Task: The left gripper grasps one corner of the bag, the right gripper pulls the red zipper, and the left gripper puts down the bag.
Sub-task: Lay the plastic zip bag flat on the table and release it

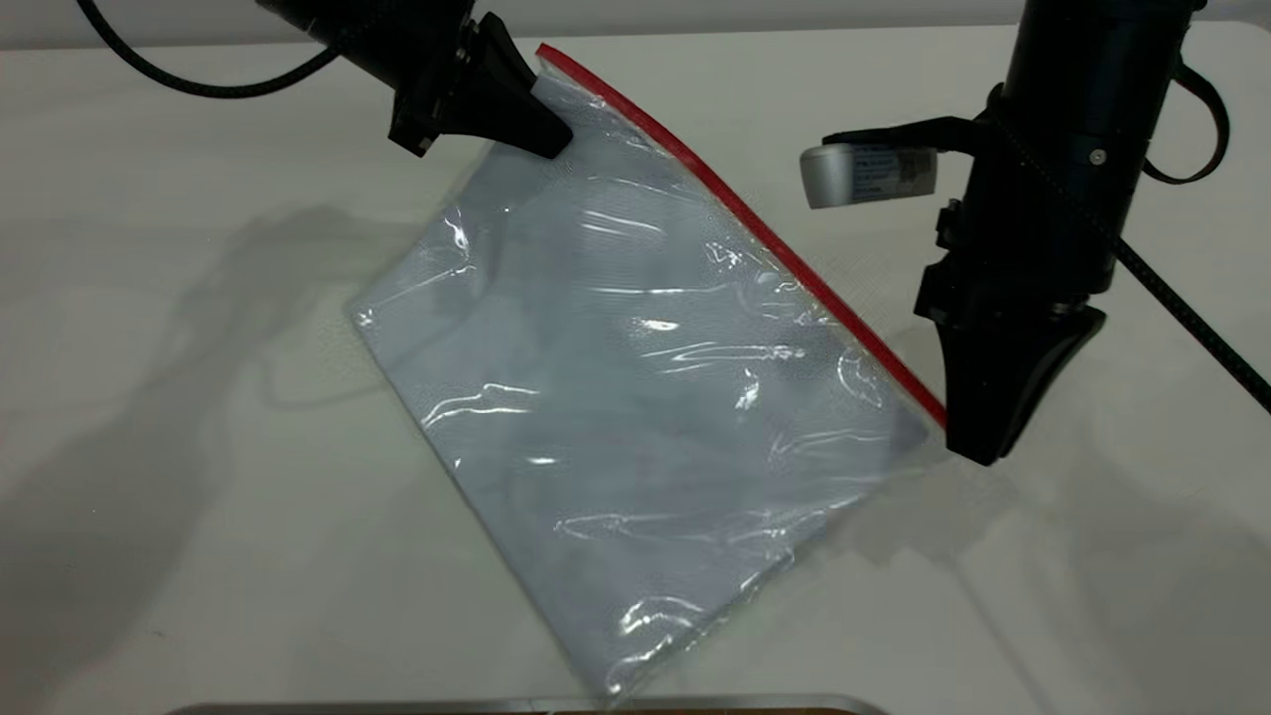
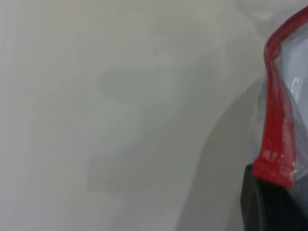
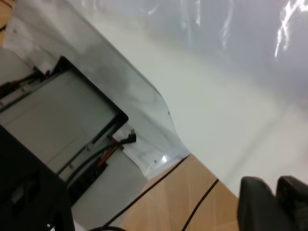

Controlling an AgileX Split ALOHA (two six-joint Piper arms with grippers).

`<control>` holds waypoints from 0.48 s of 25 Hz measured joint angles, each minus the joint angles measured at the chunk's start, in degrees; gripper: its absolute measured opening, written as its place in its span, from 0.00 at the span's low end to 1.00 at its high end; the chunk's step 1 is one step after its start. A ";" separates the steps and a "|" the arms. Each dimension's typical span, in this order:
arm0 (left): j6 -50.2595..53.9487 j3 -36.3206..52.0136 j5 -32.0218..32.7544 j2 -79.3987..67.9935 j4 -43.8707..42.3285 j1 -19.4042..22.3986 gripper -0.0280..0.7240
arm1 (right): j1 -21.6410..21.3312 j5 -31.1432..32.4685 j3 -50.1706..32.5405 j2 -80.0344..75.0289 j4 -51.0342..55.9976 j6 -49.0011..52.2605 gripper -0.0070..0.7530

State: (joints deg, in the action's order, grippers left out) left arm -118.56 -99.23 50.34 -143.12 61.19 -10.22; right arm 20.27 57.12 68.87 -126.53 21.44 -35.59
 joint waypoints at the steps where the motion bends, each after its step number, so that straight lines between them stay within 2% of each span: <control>1: -0.06 0.00 -0.38 0.00 -0.06 0.20 0.12 | 0.00 -0.09 0.00 0.00 0.06 0.00 0.21; 4: -0.06 0.00 -1.20 0.00 0.05 0.45 0.16 | 0.00 -1.72 -0.06 0.00 0.28 0.00 0.35; 6: 0.39 0.00 -1.26 0.05 0.05 0.45 0.24 | 0.00 -3.33 -0.06 0.00 0.31 0.00 0.46; 12: 6.26 0.00 -6.21 0.16 0.39 0.39 0.62 | 0.00 -9.89 -0.06 0.00 0.36 0.00 0.69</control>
State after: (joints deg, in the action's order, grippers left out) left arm -112.30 -99.23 44.13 -142.96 61.59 -9.82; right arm 20.27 47.23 68.81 -126.53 21.80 -35.59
